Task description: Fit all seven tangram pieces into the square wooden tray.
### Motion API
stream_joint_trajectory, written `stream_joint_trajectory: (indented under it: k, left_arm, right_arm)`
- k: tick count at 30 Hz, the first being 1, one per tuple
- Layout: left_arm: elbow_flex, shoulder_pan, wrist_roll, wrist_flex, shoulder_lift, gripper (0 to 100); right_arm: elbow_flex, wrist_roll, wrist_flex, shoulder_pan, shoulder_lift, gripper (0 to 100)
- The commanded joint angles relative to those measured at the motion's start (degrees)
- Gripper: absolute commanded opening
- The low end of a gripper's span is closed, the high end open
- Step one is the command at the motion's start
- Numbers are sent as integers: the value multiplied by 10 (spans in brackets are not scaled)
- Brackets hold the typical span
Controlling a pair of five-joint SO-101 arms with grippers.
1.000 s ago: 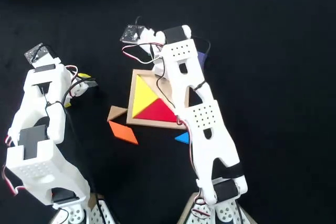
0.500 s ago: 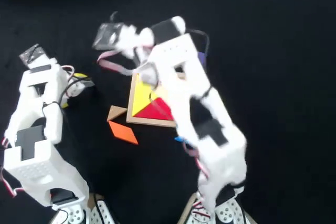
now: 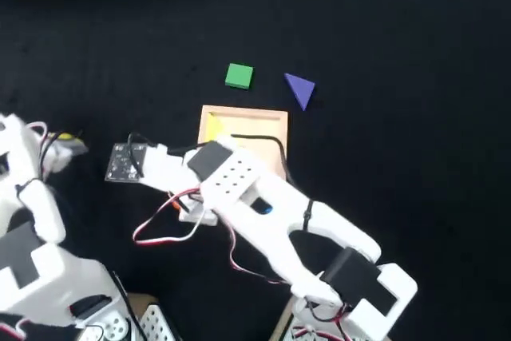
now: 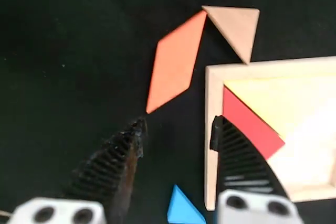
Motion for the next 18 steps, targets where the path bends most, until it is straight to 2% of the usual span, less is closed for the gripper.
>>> stream_joint_trajectory:
  k: [1, 6, 13, 18]
  left_arm:
    - [83, -28, -50, -1, -77, 371]
    - [176, -32, -95, 2, -192, 371]
    - [281, -110, -120, -4, -377, 371]
    - [312, -157, -129, -2, -414, 371]
  right_arm:
    - [1, -7, -29, -12, -7, 198]
    - [-1, -7, -68, -37, 51, 198]
    - [-5, -8, -108, -57, 109, 198]
    - [-31, -8, -112, -55, 163, 198]
